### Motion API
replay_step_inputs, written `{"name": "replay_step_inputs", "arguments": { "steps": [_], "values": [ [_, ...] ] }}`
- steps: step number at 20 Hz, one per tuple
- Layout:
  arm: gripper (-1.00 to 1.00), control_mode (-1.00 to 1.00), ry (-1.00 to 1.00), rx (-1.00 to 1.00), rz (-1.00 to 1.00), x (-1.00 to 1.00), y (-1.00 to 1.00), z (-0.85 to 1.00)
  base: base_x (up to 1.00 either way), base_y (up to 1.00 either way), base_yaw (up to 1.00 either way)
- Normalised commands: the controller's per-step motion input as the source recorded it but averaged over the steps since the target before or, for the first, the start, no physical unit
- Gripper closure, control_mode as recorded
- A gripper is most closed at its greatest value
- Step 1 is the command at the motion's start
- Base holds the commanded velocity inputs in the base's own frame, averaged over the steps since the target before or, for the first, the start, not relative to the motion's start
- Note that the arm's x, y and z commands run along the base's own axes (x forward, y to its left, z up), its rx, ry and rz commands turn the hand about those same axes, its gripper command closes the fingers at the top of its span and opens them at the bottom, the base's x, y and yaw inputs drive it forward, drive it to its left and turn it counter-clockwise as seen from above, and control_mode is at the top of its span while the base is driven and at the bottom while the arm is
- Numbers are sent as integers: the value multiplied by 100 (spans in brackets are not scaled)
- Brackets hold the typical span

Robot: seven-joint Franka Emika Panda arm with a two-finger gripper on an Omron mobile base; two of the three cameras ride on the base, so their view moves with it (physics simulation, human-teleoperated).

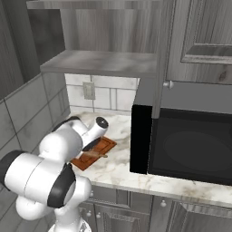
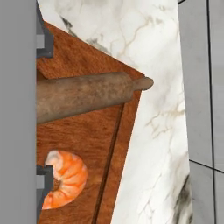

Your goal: Open the cabinet, retrieve the rolling pin, and place it next to the meat on the cutting board to prepare for tenderizing.

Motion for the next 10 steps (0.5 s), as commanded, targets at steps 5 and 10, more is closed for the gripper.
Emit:
{"name": "replay_step_inputs", "arguments": {
  "steps": [5,10],
  "values": [
    [-100,-100,-1,-3,0,-4,15,25,0,0,0],
    [-100,-100,-5,-3,0,-20,14,32,0,0,0]
  ]
}}
